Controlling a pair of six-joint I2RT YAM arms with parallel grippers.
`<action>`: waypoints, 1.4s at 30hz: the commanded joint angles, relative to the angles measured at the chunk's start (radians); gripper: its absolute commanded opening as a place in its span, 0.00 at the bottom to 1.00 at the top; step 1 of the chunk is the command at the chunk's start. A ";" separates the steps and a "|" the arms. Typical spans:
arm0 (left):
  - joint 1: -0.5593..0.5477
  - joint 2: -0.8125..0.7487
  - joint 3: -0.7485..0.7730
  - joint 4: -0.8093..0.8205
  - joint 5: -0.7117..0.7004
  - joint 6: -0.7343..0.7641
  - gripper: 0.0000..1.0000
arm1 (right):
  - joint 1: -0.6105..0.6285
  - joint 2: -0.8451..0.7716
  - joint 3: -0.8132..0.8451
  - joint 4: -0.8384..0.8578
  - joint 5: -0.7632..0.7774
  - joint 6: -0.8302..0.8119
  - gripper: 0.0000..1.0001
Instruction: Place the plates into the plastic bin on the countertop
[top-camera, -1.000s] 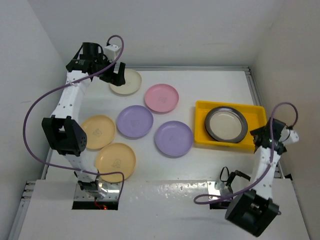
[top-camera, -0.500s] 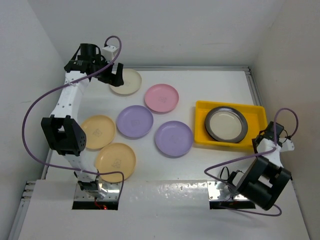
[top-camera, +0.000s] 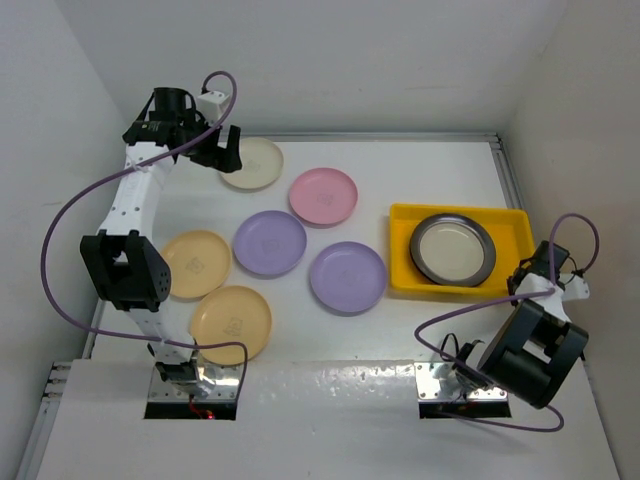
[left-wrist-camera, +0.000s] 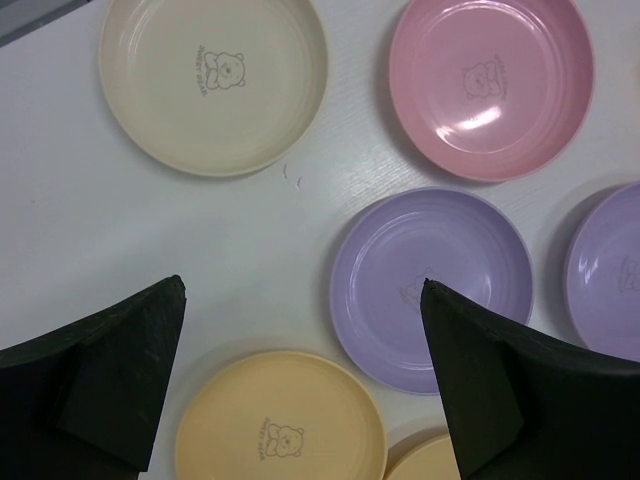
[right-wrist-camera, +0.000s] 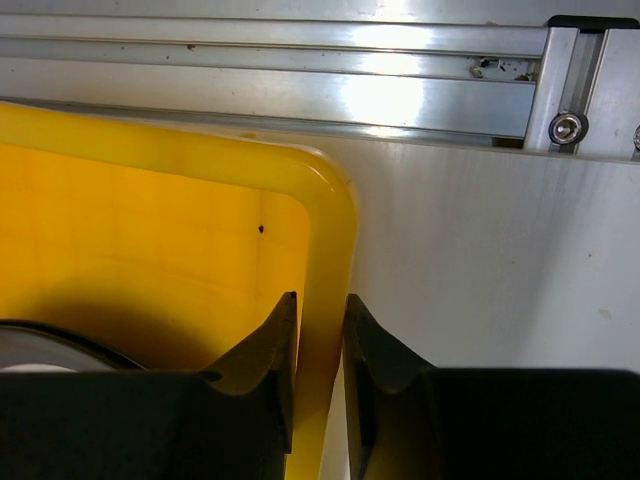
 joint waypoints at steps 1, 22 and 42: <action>0.013 -0.026 -0.006 0.026 0.004 -0.001 1.00 | 0.004 0.009 0.030 0.131 -0.032 0.003 0.13; 0.140 -0.318 -0.280 0.037 -0.131 0.028 1.00 | 0.801 -0.390 0.303 -0.460 0.078 -0.261 0.13; 0.188 -0.609 -0.520 0.057 -0.081 0.037 1.00 | 1.604 0.199 0.154 -0.210 0.327 0.942 0.61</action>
